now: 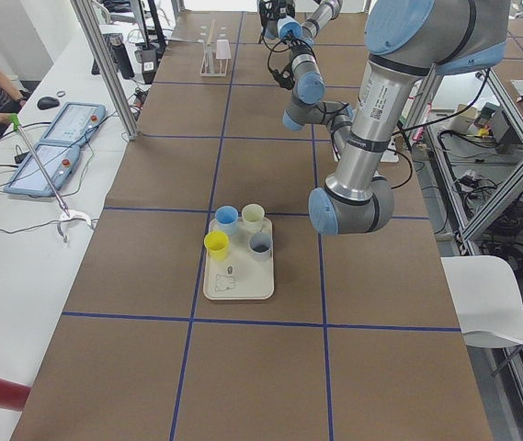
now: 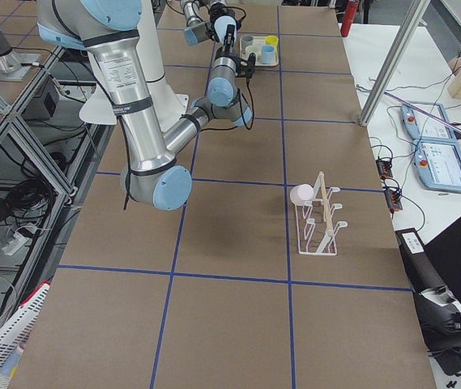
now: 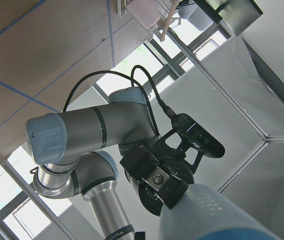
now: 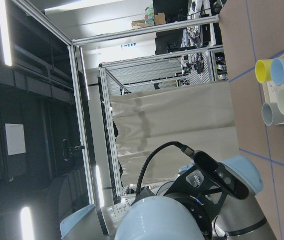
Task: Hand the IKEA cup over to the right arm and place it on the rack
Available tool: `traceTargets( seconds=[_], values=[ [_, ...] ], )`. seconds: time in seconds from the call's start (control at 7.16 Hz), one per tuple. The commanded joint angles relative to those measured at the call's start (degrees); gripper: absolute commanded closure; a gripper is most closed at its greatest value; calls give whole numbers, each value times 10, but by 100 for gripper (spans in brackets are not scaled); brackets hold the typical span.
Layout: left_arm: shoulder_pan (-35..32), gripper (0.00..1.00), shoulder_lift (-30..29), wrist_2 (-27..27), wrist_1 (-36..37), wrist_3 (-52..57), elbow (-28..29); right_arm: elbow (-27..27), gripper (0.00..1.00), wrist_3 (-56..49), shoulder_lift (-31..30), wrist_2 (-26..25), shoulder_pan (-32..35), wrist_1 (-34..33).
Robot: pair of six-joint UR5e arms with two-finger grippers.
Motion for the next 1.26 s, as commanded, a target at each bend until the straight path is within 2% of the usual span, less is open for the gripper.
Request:
traceTargets(
  seconds=[0.0,0.28,0.42,0.56,0.84,0.98,1.12],
  values=[
    [-20,0,10,6,1,5,-10,1,73,0,-1,0,2,5],
    [-45,0,60,0,4,45,4,1,72,-11,-5,-19,10,0],
    [-73,0,93,-25,11,91,4,-10,72,-33,-7,-13,36,-31],
    [-117,0,102,-63,51,113,4,-11,72,-73,-20,-5,44,-62],
    [-214,0,102,-169,183,209,0,-11,72,-204,-120,6,74,-88],
    [-247,0,103,-209,239,272,1,-10,72,-252,-145,33,114,-126],
    [-268,0,103,-214,282,310,0,-5,72,-266,-144,100,188,-191]
  ],
)
